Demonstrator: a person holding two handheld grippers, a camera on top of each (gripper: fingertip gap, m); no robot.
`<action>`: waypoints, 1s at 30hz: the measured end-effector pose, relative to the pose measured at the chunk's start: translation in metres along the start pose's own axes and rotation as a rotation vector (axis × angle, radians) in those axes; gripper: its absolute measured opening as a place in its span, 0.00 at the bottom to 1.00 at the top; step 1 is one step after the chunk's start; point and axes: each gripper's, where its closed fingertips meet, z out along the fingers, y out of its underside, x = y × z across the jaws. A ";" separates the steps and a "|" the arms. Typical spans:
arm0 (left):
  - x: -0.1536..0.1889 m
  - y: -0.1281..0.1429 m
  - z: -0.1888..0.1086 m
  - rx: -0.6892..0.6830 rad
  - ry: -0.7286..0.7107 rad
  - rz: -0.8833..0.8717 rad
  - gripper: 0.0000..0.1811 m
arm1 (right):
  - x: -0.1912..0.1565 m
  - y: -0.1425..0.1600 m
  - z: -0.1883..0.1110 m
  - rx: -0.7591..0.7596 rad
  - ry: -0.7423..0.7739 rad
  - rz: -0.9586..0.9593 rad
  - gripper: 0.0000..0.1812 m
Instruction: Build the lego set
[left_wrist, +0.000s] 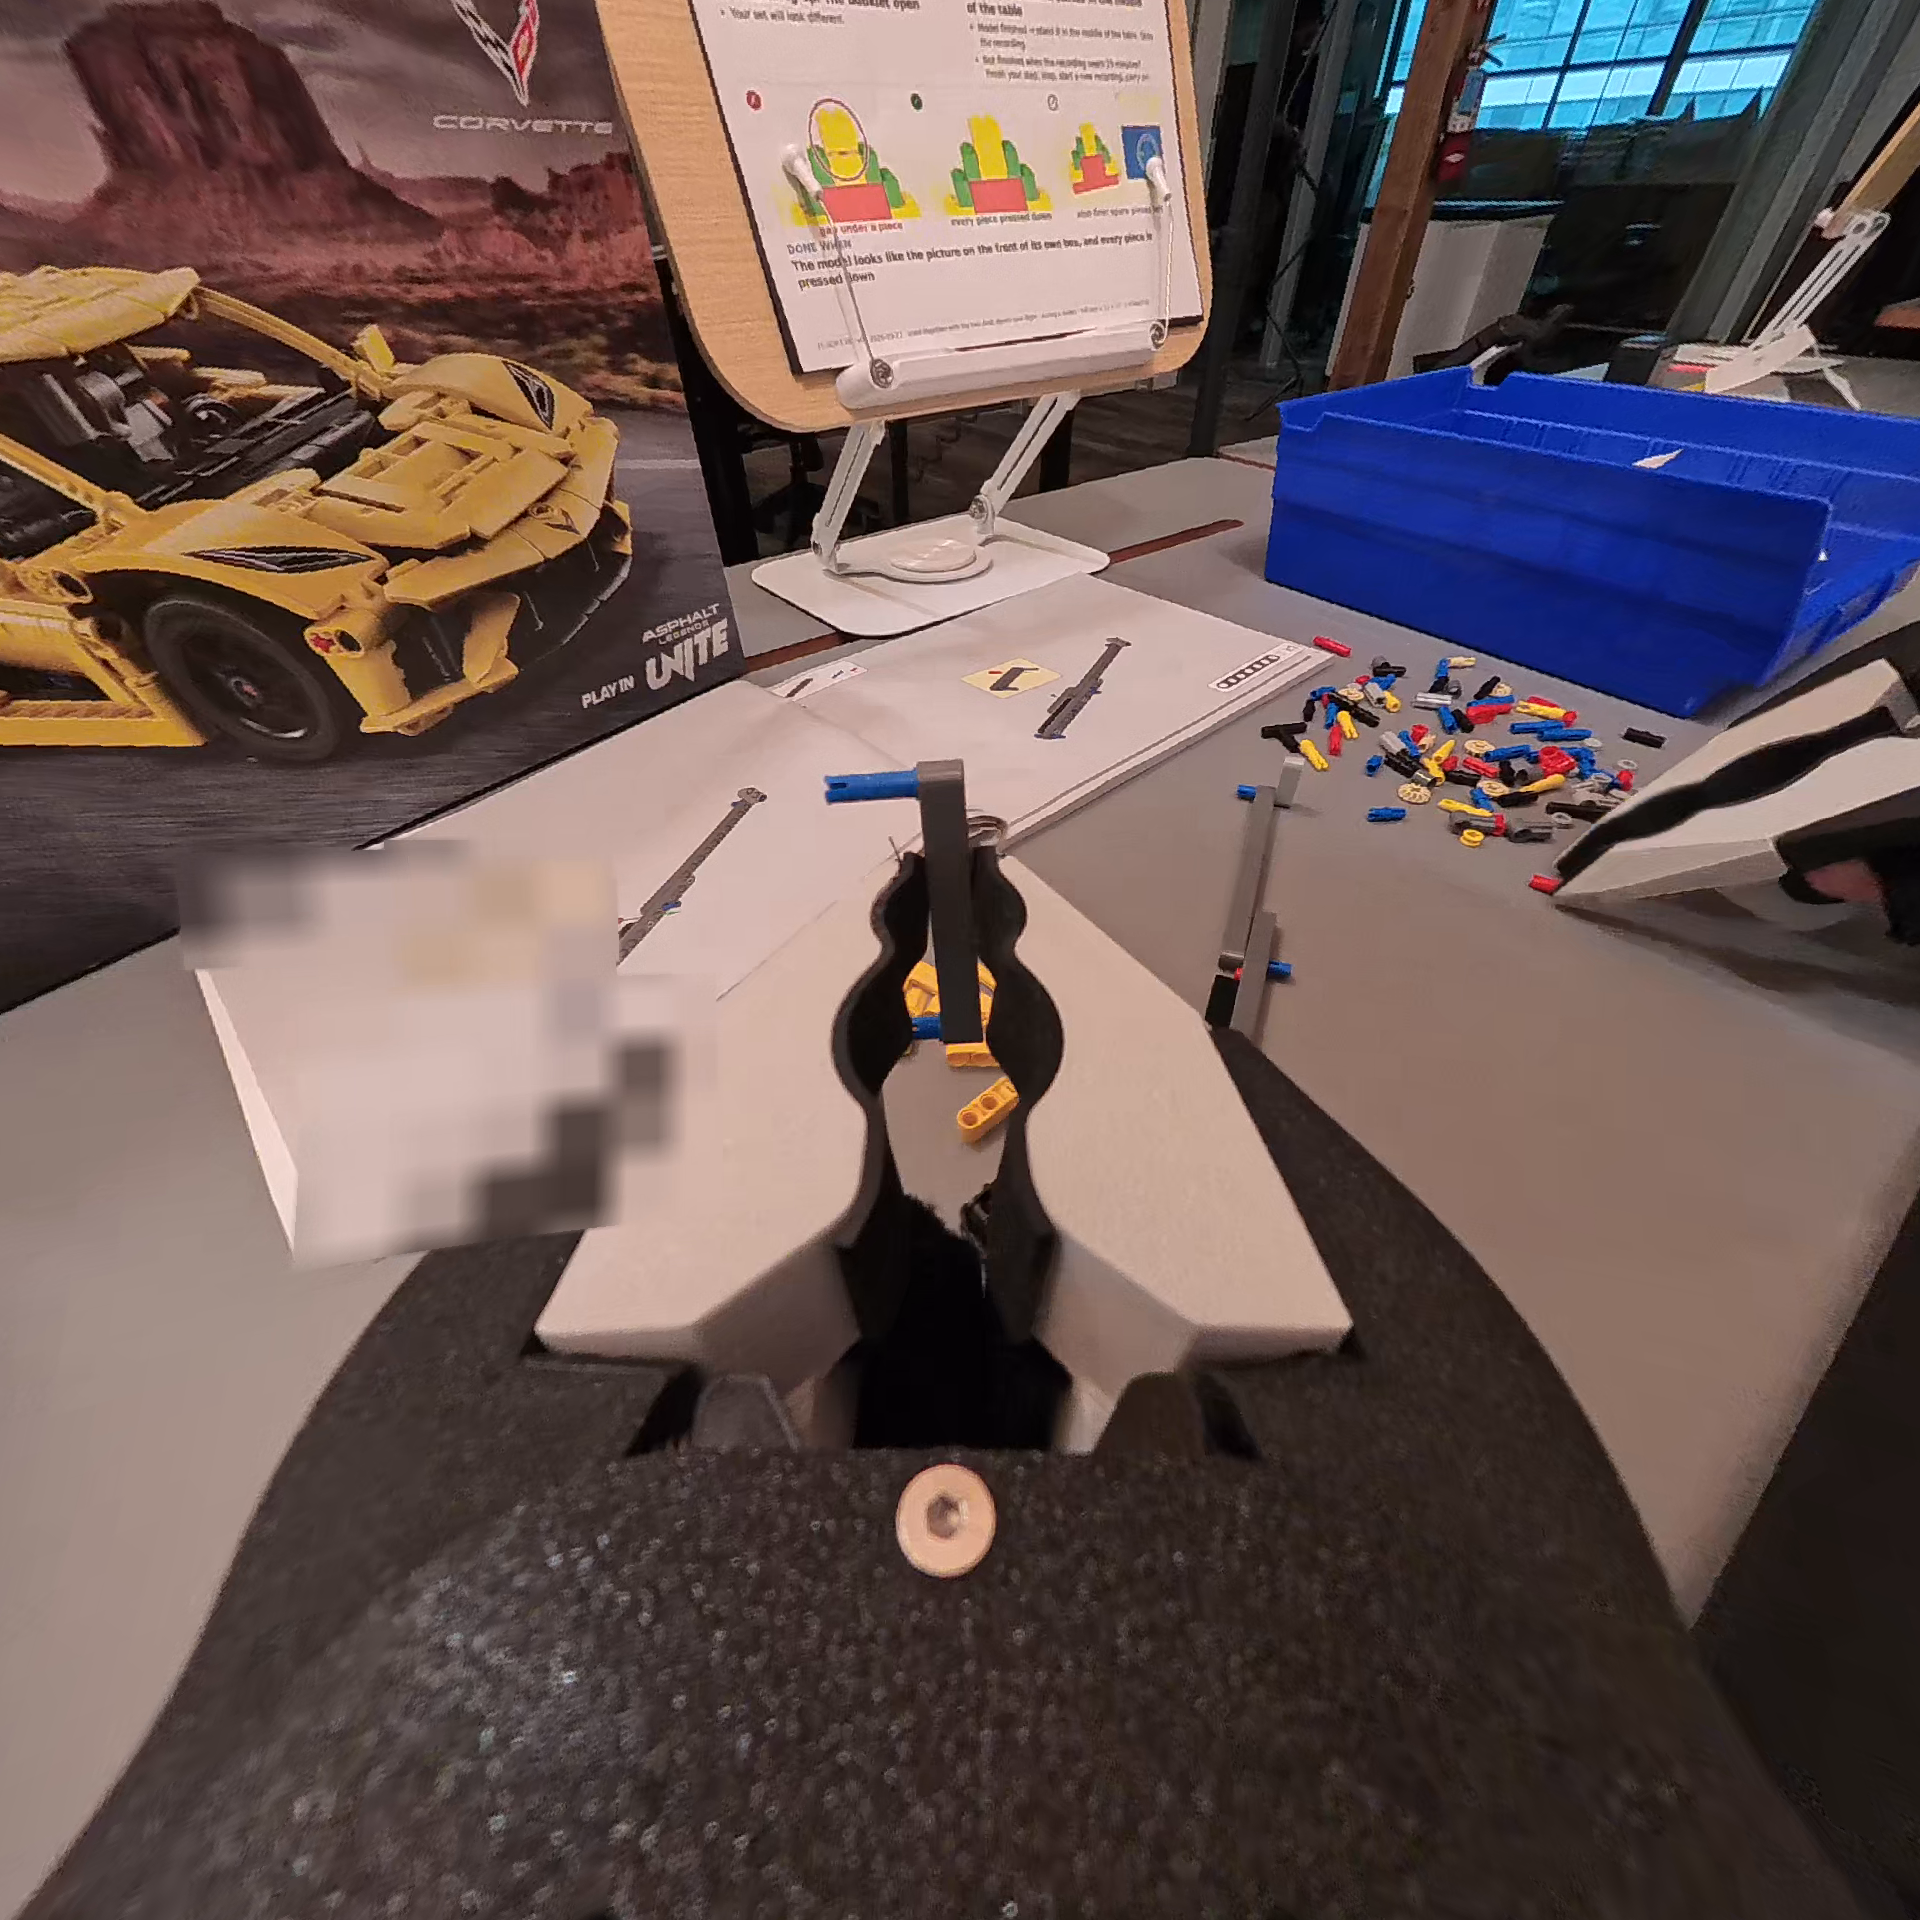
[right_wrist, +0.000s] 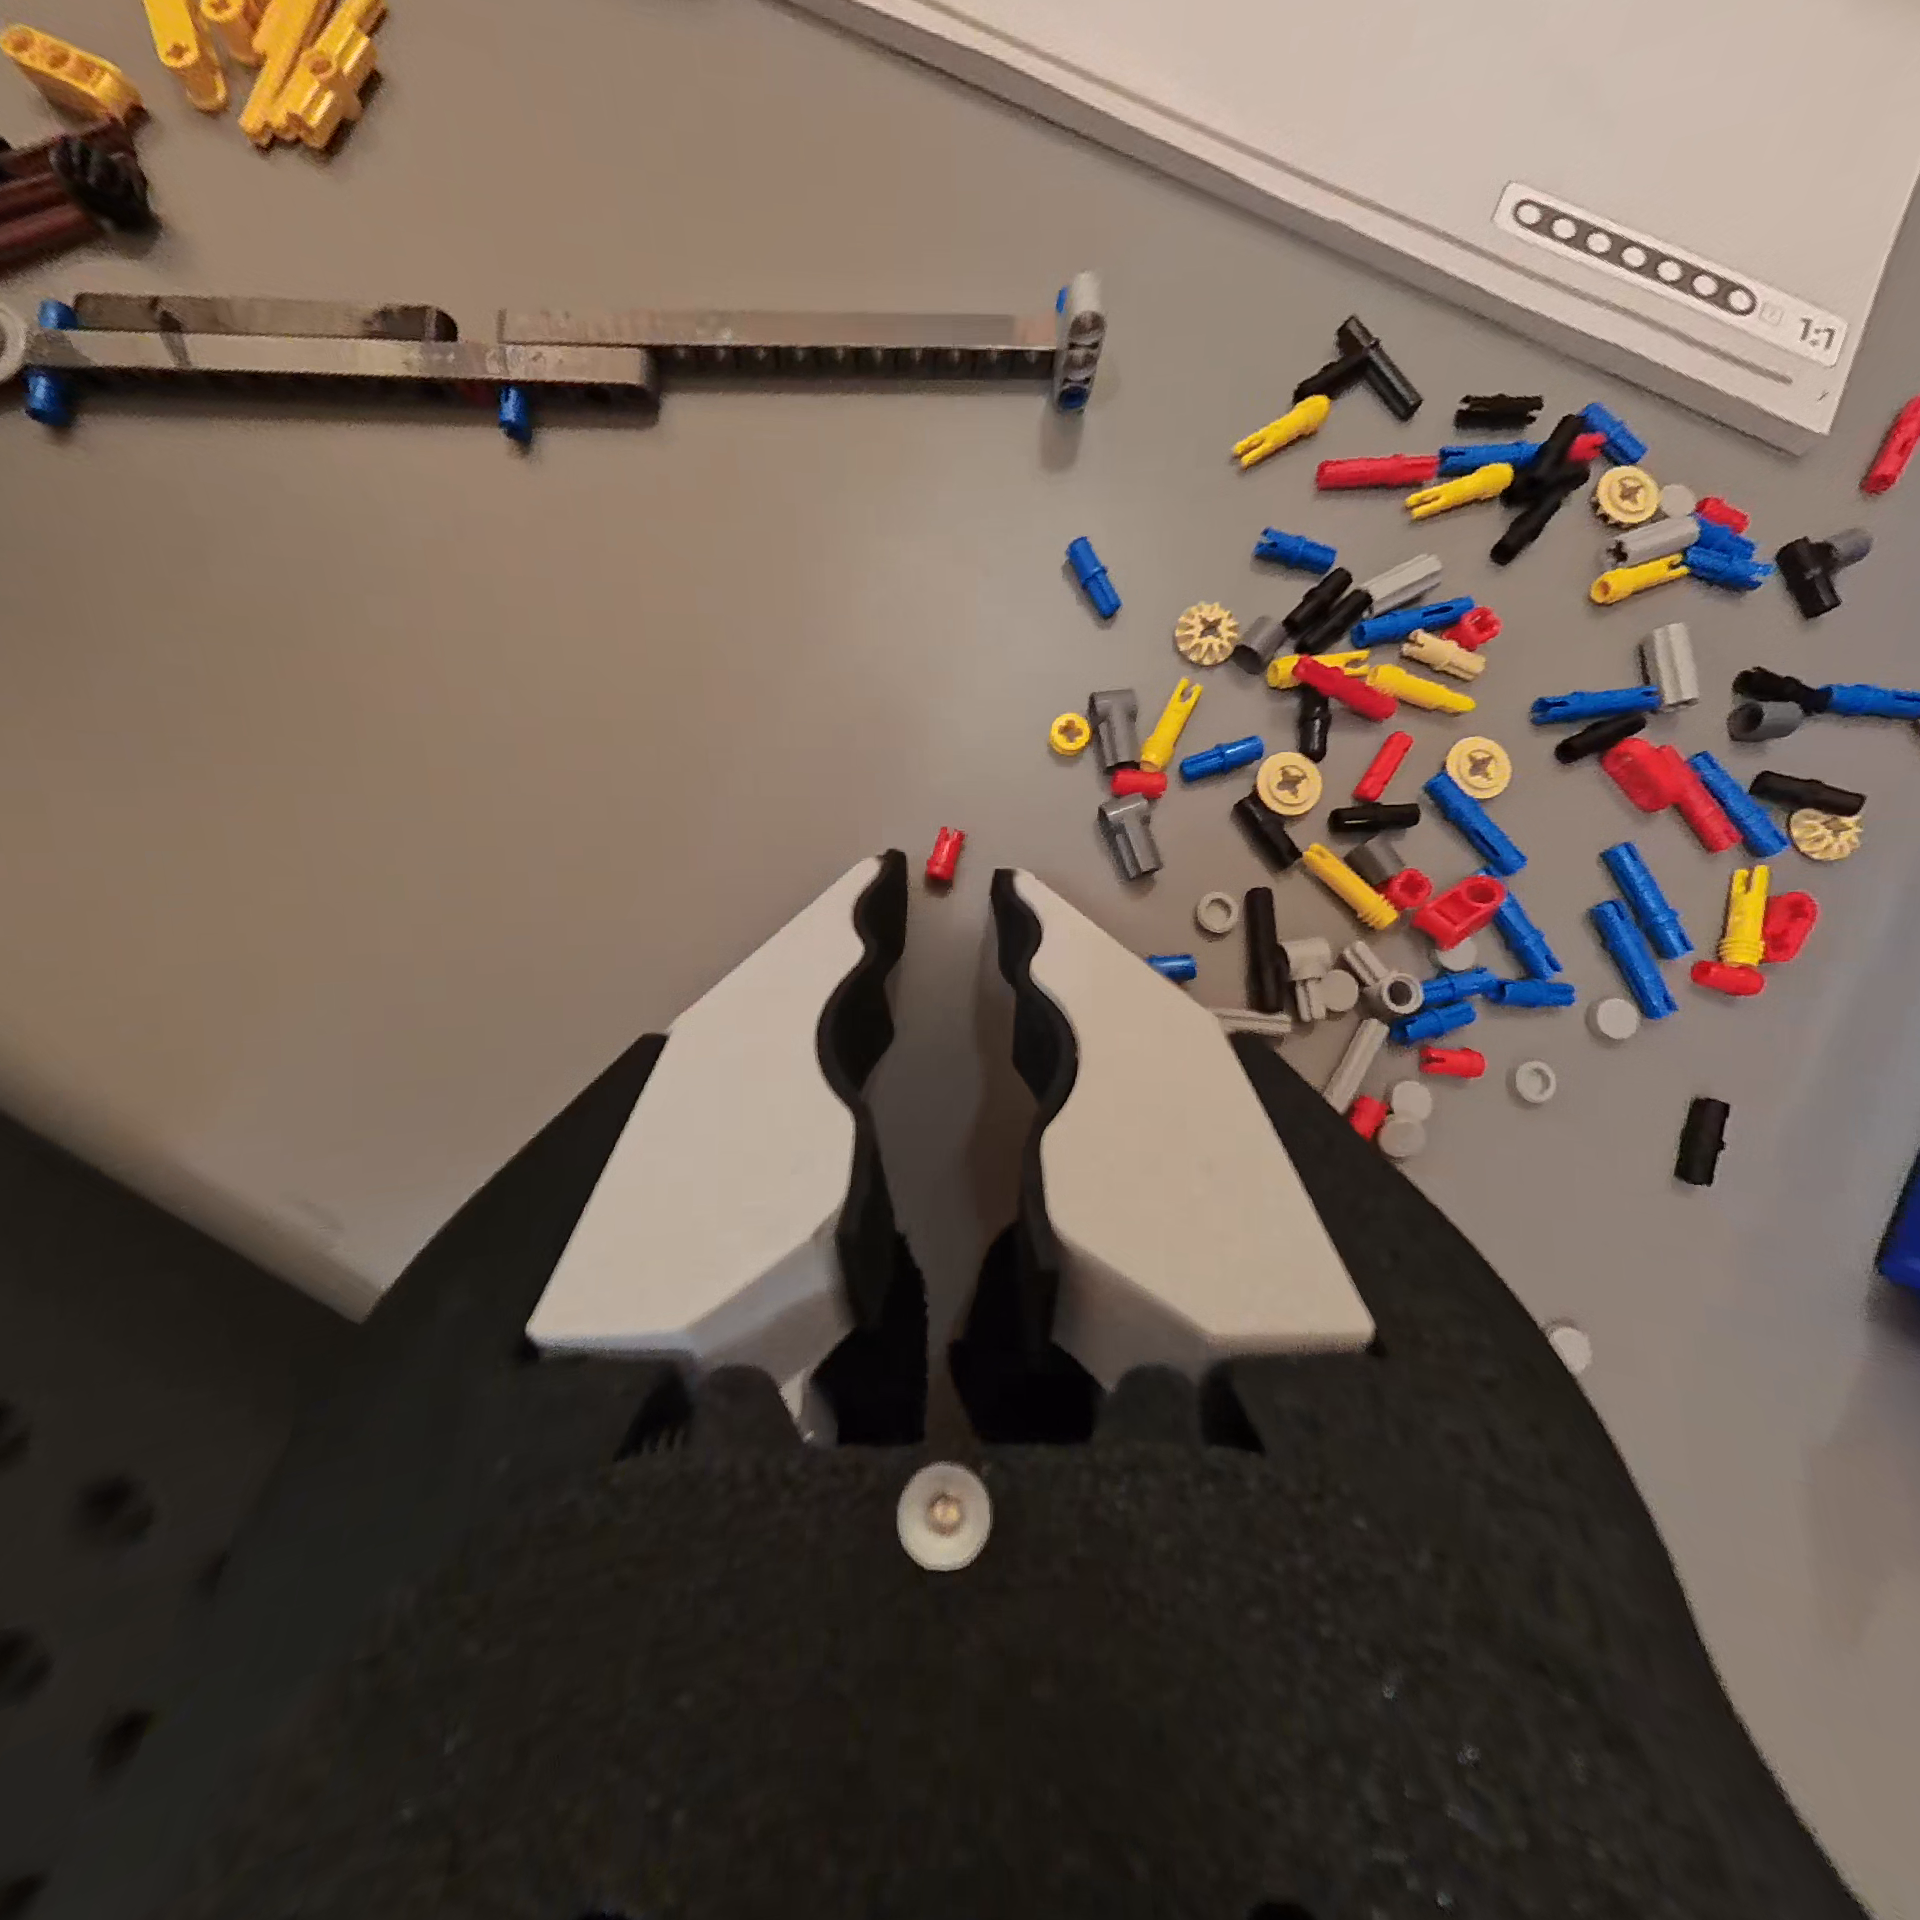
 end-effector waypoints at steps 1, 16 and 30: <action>-0.001 0.000 0.000 0.001 -0.002 -0.005 0.04 | -0.001 0.000 0.001 -0.001 -0.005 -0.002 0.09; 0.042 -0.001 0.006 -0.007 0.177 0.039 0.04 | -0.083 -0.063 -0.020 0.222 -0.334 -0.192 0.02; 0.077 -0.010 0.006 0.014 0.356 -0.072 0.04 | -0.173 -0.131 -0.029 0.344 -0.535 -0.253 0.02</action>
